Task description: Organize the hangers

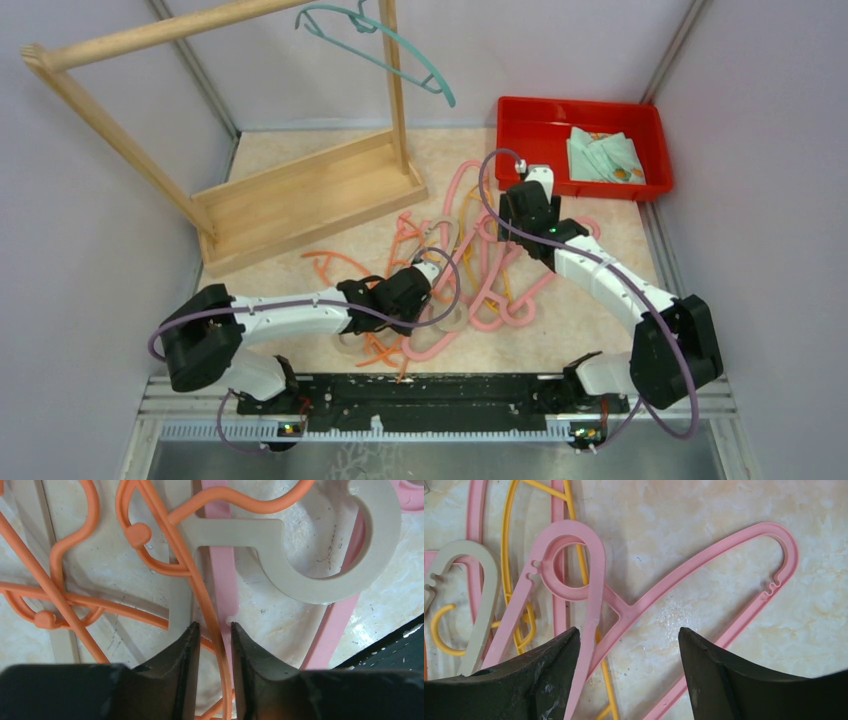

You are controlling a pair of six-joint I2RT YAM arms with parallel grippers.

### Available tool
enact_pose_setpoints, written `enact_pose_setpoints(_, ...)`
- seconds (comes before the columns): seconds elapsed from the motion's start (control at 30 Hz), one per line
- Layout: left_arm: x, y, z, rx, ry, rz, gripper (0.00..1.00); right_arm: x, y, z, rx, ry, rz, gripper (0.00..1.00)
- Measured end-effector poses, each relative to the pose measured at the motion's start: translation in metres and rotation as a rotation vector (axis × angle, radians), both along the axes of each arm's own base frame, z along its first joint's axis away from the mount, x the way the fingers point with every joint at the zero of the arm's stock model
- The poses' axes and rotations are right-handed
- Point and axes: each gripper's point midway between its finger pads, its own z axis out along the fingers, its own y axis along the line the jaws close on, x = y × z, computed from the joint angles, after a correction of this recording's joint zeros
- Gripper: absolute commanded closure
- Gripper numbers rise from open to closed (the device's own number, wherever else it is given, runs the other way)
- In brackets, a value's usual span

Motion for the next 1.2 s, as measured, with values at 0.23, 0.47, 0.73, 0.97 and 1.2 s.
enact_pose_setpoints(0.23,-0.005,0.006,-0.009,0.013,0.019,-0.001,0.84,-0.002,-0.002,-0.004,-0.004,0.009,-0.004,0.27)
enact_pose_setpoints(0.47,-0.005,0.004,-0.008,0.002,0.018,-0.005,1.00,-0.002,-0.003,-0.004,-0.004,0.009,-0.004,0.27)
enact_pose_setpoints(0.73,0.004,-0.005,0.033,0.007,-0.006,-0.012,1.00,-0.002,-0.003,-0.004,-0.005,0.009,-0.004,0.27)
enact_pose_setpoints(0.97,0.038,-0.024,0.131,-0.146,-0.131,0.038,1.00,-0.001,-0.002,-0.004,-0.005,0.010,-0.004,0.27)
enact_pose_setpoints(1.2,0.087,0.023,0.180,-0.296,-0.166,0.279,1.00,0.000,-0.002,-0.004,-0.002,0.004,-0.005,0.28)
